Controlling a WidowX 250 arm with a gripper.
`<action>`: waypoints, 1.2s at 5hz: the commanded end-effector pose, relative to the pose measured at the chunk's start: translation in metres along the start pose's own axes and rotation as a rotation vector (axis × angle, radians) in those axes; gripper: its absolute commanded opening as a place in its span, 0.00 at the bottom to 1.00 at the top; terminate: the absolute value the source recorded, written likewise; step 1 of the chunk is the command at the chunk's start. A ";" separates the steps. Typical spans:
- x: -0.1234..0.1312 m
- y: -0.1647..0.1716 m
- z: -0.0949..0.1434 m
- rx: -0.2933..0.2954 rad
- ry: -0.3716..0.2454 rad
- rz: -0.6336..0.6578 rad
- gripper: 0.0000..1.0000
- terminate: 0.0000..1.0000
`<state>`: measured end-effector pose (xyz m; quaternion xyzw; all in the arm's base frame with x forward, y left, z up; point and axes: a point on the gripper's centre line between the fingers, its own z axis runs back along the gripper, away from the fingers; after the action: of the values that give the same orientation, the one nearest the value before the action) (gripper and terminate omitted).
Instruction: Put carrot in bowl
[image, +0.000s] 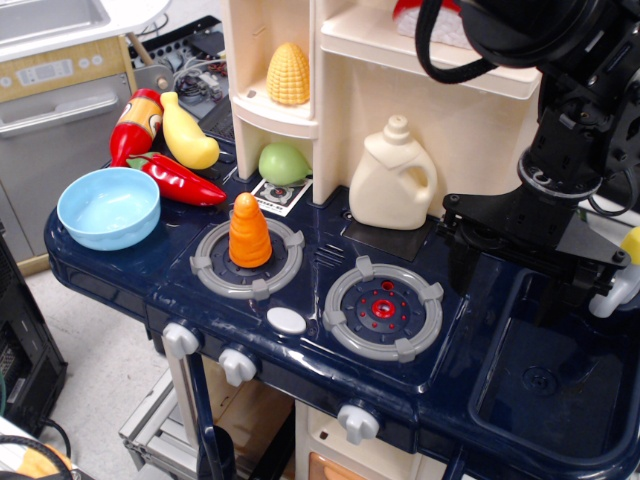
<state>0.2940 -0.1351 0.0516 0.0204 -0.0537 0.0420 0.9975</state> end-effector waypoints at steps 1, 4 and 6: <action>0.000 0.000 0.000 0.000 0.000 0.000 1.00 0.00; -0.003 0.111 0.075 0.234 0.100 -0.077 1.00 0.00; -0.005 0.170 0.082 0.292 0.041 -0.190 1.00 0.00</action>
<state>0.2613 0.0359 0.1204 0.1654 -0.0149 -0.0396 0.9853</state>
